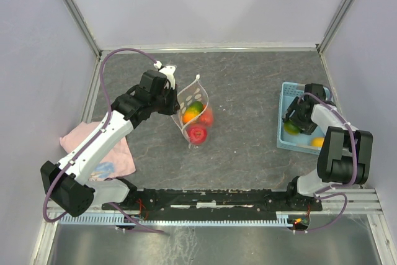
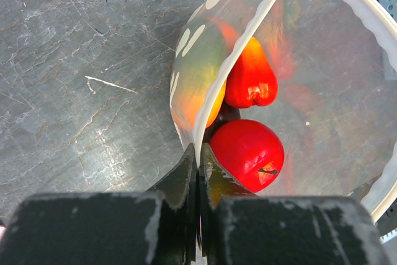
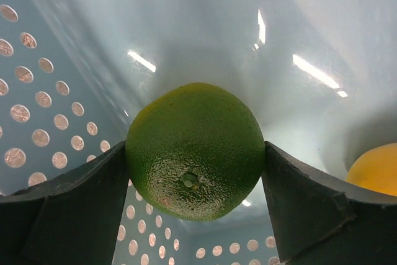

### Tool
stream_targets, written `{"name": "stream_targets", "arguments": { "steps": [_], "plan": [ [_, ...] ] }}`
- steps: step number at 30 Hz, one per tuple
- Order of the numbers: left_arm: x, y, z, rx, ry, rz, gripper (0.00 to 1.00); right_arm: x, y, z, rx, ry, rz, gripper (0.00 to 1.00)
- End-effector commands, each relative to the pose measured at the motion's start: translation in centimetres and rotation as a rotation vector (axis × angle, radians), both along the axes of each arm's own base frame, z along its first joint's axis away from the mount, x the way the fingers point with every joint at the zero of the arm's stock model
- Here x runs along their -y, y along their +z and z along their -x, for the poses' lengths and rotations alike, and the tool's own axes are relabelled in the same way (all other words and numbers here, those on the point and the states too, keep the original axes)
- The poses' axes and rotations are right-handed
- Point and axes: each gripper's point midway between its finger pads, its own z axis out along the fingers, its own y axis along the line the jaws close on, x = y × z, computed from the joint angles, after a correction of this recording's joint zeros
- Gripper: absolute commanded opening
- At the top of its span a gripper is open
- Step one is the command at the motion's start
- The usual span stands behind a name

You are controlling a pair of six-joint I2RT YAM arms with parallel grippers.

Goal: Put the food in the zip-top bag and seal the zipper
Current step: Pick up the fake fruit from the bin.

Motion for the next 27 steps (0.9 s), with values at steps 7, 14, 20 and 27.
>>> {"name": "stream_targets", "arguments": {
  "steps": [7, 14, 20, 27],
  "plan": [
    [0.4, 1.3, -0.4, 0.031, 0.000, 0.046, 0.03, 0.2, 1.7, 0.3, 0.056, 0.023, 0.026, 0.62],
    [0.5, 1.3, -0.3, 0.029, -0.006, 0.050, 0.03, 0.3, 5.8, 0.8, 0.112, 0.070, 0.087, 0.58],
    [0.7, 1.3, -0.3, 0.027, -0.012, 0.055, 0.03, -1.8, 10.4, 0.8, 0.200, 0.178, 0.138, 0.57],
    [0.7, 1.2, -0.2, 0.023, -0.014, 0.055, 0.03, -8.2, 16.6, -0.4, 0.404, 0.405, 0.116, 0.57]
  ]
}}
